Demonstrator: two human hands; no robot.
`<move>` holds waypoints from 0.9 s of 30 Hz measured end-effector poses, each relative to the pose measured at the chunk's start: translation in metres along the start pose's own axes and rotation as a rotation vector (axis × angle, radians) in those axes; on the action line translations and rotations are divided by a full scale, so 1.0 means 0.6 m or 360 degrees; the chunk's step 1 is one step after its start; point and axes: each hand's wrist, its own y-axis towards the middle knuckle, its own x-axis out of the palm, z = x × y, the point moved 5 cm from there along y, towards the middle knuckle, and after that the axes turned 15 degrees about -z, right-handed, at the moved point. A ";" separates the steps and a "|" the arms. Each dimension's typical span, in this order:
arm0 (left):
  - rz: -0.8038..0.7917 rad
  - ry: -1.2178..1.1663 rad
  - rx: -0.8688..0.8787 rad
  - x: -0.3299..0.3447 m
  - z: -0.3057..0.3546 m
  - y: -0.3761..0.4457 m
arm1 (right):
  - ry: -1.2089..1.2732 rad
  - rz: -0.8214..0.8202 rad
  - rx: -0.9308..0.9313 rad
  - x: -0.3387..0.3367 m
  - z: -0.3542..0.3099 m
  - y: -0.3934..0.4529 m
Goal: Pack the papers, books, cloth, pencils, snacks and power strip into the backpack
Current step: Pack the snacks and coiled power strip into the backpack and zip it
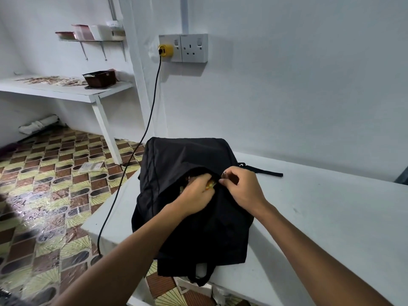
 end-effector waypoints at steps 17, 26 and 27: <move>0.0278 0.0101 0.0088 -0.068 0.079 -0.021 | 0.0100 -0.0031 -0.0131 -0.010 -0.009 0.011; -0.0052 0.0187 -0.0269 -0.082 0.091 0.034 | 0.0226 -0.0105 -0.0100 -0.017 -0.011 0.003; -0.0043 0.0223 -0.0280 -0.082 0.091 0.032 | 0.0155 -0.0169 -0.0132 -0.015 -0.010 0.001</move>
